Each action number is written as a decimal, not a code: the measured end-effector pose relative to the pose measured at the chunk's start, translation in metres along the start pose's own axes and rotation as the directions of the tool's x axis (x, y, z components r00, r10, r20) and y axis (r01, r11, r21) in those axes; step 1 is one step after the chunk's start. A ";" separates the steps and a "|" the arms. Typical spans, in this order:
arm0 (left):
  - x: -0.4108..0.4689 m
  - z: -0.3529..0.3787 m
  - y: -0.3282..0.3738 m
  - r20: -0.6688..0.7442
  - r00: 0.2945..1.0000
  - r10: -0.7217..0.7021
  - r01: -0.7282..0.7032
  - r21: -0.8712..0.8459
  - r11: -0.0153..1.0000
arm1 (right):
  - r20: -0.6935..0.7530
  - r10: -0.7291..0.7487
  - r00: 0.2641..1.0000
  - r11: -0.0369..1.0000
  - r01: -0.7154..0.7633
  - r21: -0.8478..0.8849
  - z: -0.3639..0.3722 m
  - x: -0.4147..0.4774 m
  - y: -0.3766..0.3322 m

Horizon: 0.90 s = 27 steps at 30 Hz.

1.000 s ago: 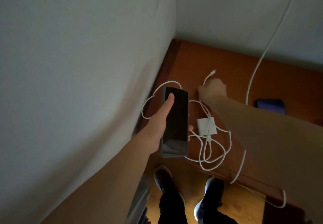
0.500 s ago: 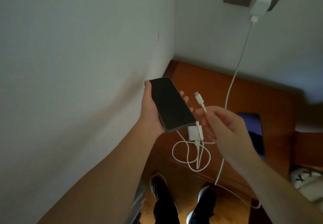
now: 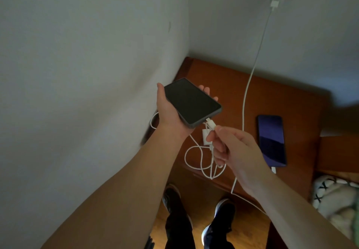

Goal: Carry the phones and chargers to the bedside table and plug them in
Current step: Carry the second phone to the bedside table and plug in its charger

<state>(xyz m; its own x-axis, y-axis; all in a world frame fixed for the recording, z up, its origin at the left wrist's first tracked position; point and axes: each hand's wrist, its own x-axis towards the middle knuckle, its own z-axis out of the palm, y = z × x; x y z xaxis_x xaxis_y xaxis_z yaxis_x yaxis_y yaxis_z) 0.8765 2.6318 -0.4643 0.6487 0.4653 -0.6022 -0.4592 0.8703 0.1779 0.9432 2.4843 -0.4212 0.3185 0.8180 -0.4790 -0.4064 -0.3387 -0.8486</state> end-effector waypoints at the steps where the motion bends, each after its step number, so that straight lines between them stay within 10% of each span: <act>1: -0.001 -0.001 -0.001 0.000 1.000 0.004 -0.004 0.004 1.000 | -0.011 0.015 1.000 1.000 -0.015 0.005 0.001 0.000 0.000; 17: -0.009 -0.023 0.022 0.061 0.998 -0.014 0.002 0.178 0.984 | -0.133 0.118 0.984 0.939 -0.155 -0.307 -0.006 0.023 0.023; 24: -0.020 -0.051 0.050 -0.004 0.996 -0.084 0.079 0.385 0.919 | -0.360 0.114 0.926 0.322 -0.377 -0.869 -0.025 0.100 0.071; 27: -0.022 -0.065 0.059 -0.047 0.994 -0.095 0.106 0.433 0.895 | -0.418 0.166 0.893 0.374 -0.449 -0.811 -0.021 0.118 0.080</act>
<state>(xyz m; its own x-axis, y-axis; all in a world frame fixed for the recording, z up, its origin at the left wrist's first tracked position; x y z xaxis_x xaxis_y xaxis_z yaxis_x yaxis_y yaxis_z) 0.7955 2.6626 -0.4905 0.6600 0.3721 -0.6527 -0.0795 0.8985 0.4318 0.9668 2.5441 -0.5503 0.5753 0.4799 -0.6624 0.3994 -0.8715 -0.2845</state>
